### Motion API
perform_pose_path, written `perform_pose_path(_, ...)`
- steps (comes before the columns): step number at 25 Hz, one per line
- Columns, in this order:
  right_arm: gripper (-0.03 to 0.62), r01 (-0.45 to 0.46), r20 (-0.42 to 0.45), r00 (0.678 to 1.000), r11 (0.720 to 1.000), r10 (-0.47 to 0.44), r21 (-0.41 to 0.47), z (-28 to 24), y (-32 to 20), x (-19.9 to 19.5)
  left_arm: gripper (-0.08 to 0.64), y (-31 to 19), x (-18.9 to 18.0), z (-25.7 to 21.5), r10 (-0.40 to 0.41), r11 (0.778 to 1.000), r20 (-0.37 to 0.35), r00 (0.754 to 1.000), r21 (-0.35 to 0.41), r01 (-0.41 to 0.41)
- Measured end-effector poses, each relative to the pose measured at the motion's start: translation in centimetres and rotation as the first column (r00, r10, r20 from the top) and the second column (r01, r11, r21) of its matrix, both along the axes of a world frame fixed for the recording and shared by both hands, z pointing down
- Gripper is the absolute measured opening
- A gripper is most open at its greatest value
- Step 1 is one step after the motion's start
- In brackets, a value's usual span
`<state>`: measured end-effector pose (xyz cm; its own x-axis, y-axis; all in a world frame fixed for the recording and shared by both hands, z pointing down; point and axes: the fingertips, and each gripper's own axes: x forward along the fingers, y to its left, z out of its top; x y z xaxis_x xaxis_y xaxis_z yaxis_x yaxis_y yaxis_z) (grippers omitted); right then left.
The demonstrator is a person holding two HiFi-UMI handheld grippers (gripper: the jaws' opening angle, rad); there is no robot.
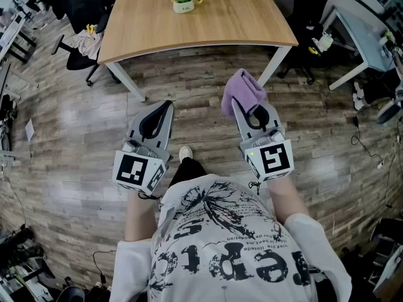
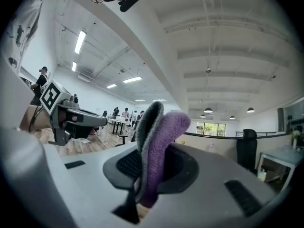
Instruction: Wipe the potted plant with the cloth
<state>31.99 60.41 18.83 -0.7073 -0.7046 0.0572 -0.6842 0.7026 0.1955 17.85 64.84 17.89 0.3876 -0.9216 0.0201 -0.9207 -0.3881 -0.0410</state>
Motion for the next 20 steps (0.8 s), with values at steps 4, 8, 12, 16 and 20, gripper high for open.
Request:
perform_pose_path(4,0.063,0.003,-0.010,1.000,1.000,-0.002,0.012,0.0,-0.4,0.0,0.005,-0.5,0.2,0.1,-0.002,1.000,-0.005,1.000,-0.006,0.002)
perform_pose_path(8,0.063,0.002,-0.010,1.000,1.000,-0.001,0.004,-0.1,-1.0,0.0,0.004,-1.4,0.1,0.0,-0.004,1.000,-0.016,1.000,-0.010,0.004)
perform_pose_path(12,0.064,-0.013,0.011,1.000,1.000,0.013,-0.008,0.1,-1.6,0.4,0.003,-2.0,0.4,0.1,0.006,1.000,-0.013,1.000,-0.018,-0.006)
perform_pose_path(16,0.067,-0.050,0.031,0.998,0.998,0.051,-0.040,0.7,-3.2,0.7,0.003,-3.1,0.1,0.5,0.010,1.000,-0.005,1.000,-0.029,-0.010)
perform_pose_path(20,0.067,-0.069,0.034,0.997,0.996,0.071,-0.053,1.3,-5.6,0.2,0.003,-5.4,-1.2,1.1,0.011,0.999,-0.012,1.000,-0.035,-0.011)
